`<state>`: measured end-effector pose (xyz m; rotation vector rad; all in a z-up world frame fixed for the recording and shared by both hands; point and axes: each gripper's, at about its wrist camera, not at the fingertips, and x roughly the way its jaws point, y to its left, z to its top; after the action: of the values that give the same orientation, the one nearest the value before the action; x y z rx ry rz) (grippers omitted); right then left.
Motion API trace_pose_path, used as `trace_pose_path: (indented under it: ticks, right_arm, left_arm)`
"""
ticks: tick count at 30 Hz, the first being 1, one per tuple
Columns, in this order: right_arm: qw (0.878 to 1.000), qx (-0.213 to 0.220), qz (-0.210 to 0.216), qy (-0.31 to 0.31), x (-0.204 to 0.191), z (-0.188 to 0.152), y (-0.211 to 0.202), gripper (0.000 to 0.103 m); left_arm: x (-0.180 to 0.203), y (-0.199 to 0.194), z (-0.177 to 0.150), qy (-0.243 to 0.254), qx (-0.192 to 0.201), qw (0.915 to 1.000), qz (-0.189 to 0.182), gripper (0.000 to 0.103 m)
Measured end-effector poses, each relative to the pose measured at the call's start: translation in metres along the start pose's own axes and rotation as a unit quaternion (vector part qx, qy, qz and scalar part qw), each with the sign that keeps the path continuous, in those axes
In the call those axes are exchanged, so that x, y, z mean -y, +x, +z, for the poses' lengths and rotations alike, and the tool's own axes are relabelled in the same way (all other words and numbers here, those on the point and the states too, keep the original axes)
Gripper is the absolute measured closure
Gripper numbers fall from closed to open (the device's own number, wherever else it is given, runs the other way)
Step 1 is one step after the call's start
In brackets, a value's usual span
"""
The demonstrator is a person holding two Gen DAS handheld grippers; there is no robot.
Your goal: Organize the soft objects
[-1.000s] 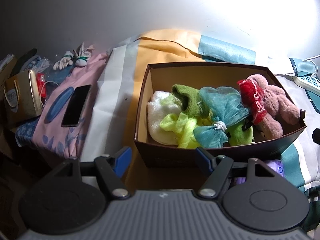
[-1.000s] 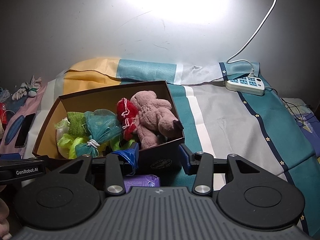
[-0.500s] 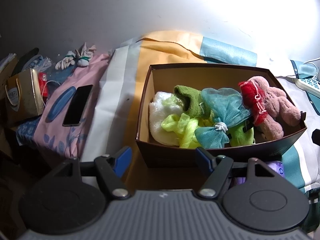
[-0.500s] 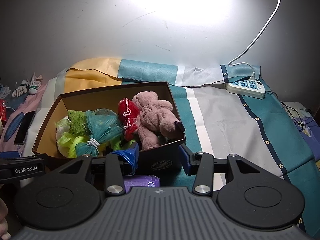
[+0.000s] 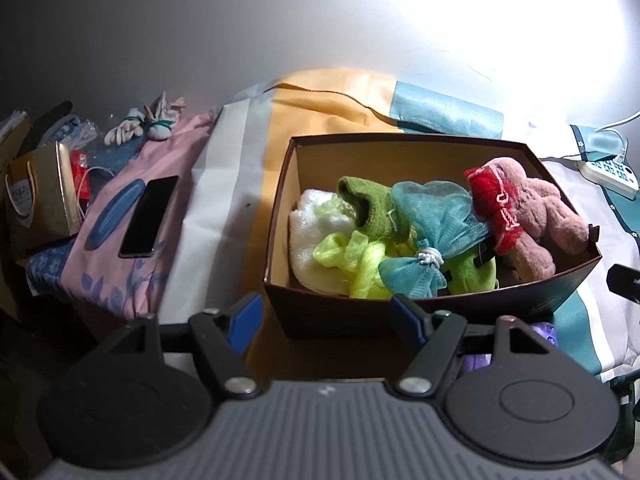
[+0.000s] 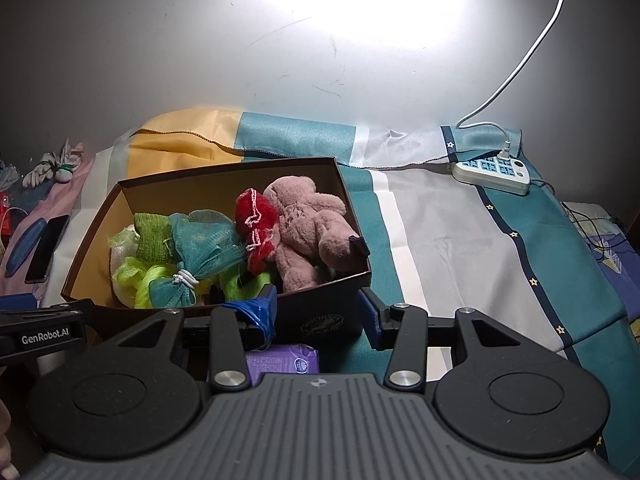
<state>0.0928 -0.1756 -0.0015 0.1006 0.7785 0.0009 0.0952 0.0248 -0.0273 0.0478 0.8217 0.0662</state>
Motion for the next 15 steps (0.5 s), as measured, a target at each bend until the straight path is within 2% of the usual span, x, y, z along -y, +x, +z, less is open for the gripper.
trace_pose_path:
  ticks: [15]
  right_arm:
    - [1.0,-0.005,-0.001,-0.002,0.0004,-0.0001,0.0015,0.074]
  left_arm:
    - [-0.0003,-0.0006,-0.0007,0.0,0.0,1.0,-0.004,0.03]
